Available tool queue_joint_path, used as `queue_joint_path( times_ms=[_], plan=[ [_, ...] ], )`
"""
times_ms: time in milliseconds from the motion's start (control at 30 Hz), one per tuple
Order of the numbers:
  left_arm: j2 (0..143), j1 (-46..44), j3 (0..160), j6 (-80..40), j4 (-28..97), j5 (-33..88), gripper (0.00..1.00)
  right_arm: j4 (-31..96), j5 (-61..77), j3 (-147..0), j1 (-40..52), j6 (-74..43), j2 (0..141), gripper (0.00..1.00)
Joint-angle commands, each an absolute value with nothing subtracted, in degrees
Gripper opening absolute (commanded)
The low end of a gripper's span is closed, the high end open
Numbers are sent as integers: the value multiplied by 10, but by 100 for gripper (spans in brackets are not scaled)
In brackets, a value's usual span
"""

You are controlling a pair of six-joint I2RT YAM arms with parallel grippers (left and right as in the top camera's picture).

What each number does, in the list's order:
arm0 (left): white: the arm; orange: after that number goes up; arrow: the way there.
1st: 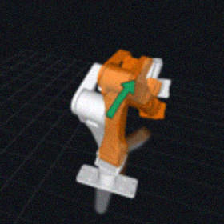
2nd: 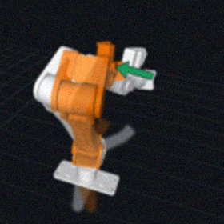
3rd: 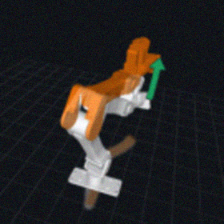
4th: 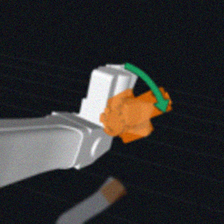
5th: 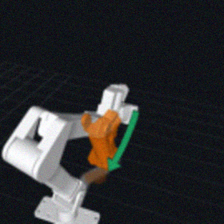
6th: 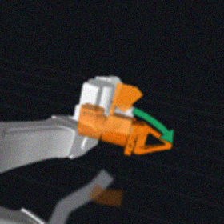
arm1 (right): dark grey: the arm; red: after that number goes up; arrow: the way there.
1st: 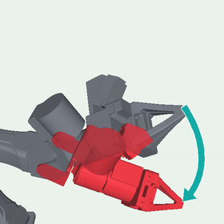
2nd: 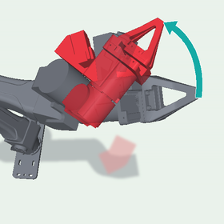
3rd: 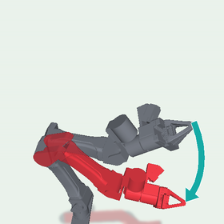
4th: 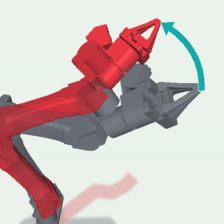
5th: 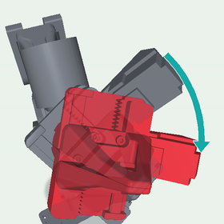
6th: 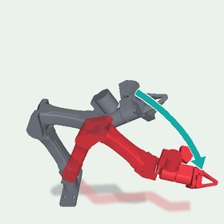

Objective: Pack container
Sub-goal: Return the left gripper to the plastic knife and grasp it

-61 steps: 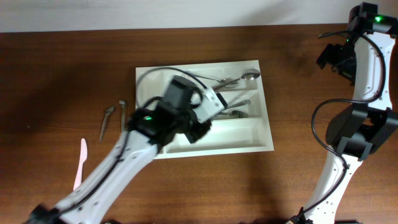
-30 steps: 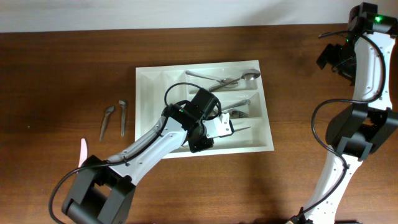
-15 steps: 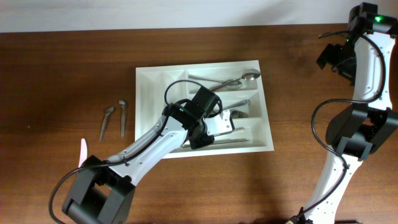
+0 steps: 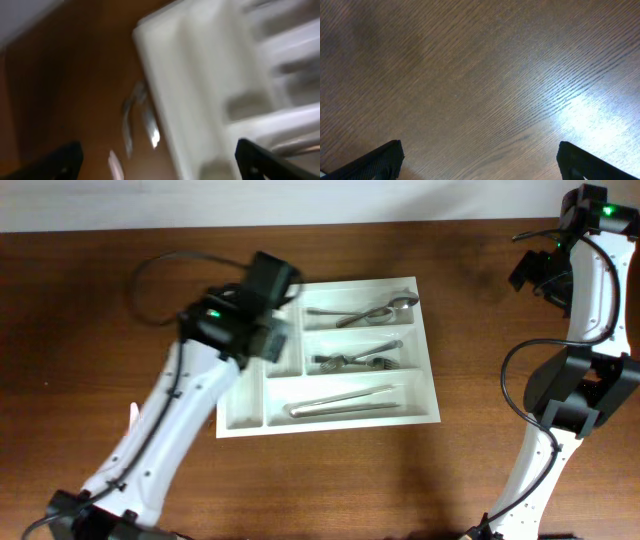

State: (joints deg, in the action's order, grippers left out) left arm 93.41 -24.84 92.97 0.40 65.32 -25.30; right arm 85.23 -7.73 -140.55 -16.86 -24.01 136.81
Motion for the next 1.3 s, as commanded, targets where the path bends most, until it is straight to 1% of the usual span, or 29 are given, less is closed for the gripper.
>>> queue_joint_path(
  times_ms=[0,200,433,567,733,767,867,933,1067,1267],
  plan=[
    [940,-165,920,-112,700,-272,99,851,-89,-1404,-170,-242,1354,99],
    [943,-39,896,-113,714,-163,99,851,-89,-1404,-170,-242,1354,99],
    [945,68,806,-113,723,-156,99,851,-89,-1404,-170,-242,1354,99],
    [945,103,764,-112,754,-154,99,851,-89,-1404,-170,-242,1354,99],
    [941,134,715,-91,748,-151,99,851,-89,-1404,-170,-242,1354,99],
    [941,140,702,-78,738,-139,99,851,-89,-1404,-170,-242,1354,99],
    [941,162,671,-33,687,-49,99,851,-89,-1404,-170,-242,1354,99],
    [941,181,657,-31,660,-2,99,851,-88,-1404,-170,-242,1354,99],
    [942,215,651,-7,632,-8,99,851,-89,-1404,-170,-242,1354,99],
    [942,248,635,3,615,-110,99,851,-89,-1404,-170,-242,1354,99]
  ],
)
